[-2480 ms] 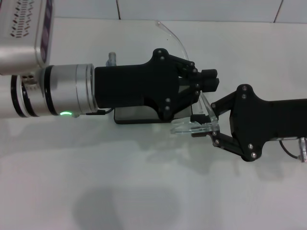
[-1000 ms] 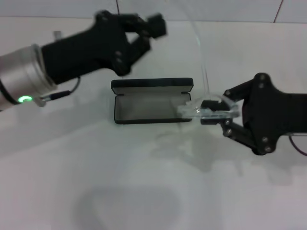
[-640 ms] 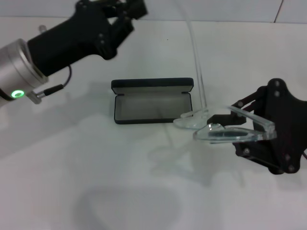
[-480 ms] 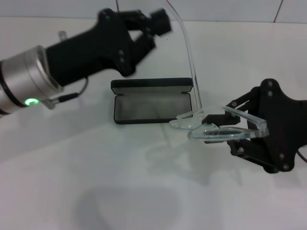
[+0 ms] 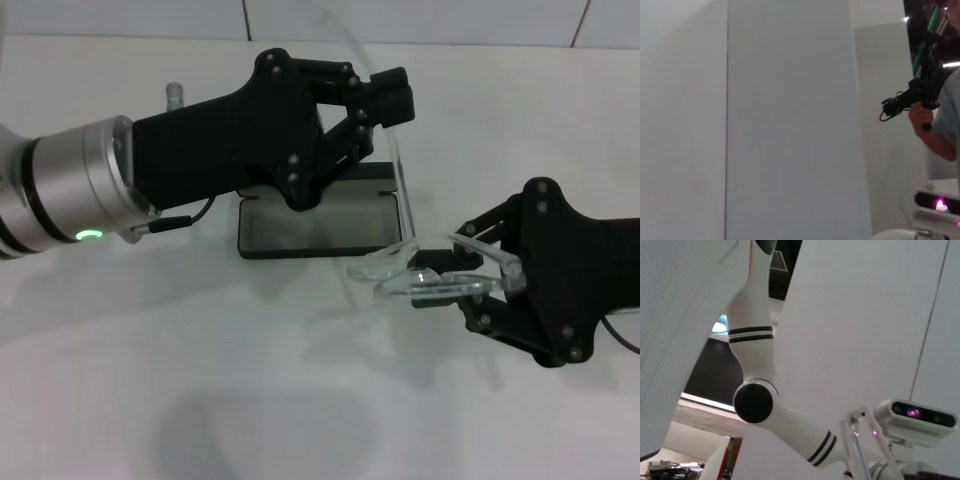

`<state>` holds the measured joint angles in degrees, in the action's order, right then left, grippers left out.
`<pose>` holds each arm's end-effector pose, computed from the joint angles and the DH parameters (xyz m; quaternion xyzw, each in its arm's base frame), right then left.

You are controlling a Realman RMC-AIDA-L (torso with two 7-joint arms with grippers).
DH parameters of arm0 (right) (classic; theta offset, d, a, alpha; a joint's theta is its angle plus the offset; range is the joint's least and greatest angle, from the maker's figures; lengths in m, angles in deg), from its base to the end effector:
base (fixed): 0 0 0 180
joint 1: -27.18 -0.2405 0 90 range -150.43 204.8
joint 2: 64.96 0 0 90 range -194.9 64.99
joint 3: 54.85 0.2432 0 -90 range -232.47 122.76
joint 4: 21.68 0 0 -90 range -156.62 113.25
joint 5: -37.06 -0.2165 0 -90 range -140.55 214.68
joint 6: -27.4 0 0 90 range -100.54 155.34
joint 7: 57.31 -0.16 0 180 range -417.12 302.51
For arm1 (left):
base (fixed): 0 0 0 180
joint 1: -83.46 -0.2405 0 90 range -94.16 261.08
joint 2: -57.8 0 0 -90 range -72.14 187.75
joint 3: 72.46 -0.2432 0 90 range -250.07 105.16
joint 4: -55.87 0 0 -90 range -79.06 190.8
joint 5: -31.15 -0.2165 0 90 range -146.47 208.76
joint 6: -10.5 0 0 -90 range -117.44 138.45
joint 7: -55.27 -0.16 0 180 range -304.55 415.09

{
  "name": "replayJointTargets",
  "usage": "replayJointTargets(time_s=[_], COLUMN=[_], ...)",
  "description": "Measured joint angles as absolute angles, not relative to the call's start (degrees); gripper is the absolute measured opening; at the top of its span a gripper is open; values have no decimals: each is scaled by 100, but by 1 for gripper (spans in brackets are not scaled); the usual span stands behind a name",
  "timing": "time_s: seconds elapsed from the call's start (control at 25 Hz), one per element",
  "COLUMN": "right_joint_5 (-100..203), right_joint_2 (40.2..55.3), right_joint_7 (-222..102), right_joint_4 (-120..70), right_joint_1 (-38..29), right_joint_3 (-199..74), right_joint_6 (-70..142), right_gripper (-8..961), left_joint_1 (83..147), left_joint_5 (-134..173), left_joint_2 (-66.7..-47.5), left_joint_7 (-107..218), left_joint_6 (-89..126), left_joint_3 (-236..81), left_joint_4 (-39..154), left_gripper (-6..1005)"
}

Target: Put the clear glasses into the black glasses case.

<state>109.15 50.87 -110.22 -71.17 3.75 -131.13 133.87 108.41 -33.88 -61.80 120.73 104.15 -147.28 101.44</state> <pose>0.1457 0.2711 0.0084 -0.8837 -0.1777 0.4326 0.0171 -0.1327 0.3106 -0.0044 -0.8751 0.0021 -0.4772 0.0800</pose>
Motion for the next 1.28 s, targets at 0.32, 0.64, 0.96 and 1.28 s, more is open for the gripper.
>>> replayJointTargets(time_s=[0.32,0.64,0.96,1.28], right_joint_5=[10803,10566,10633,10647], right_joint_2=[5096,5097,5089,5088], right_joint_7=[-10991,-10979,-11076,-11080], right_joint_4=[-7185,-7264,-7199,-7147], right_joint_1=[481,514,343,374], right_joint_3=[-13096,-13172,-13596,-13645], right_joint_6=[13443,13903,13392,13282], right_gripper=[105,105,104,104], left_joint_1=[10669,10600,10784,10735], left_joint_5=[-3389,-3383,-3387,-3390], left_joint_2=[-6177,-6166,-6172,-6176], left_joint_7=[12068,12127,12113,12125], left_joint_6=[10500,10408,10439,10472], left_joint_3=[-14407,-13908,-14707,-14942], left_joint_4=[10153,9845,10006,10220], left_gripper=[92,91,90,90])
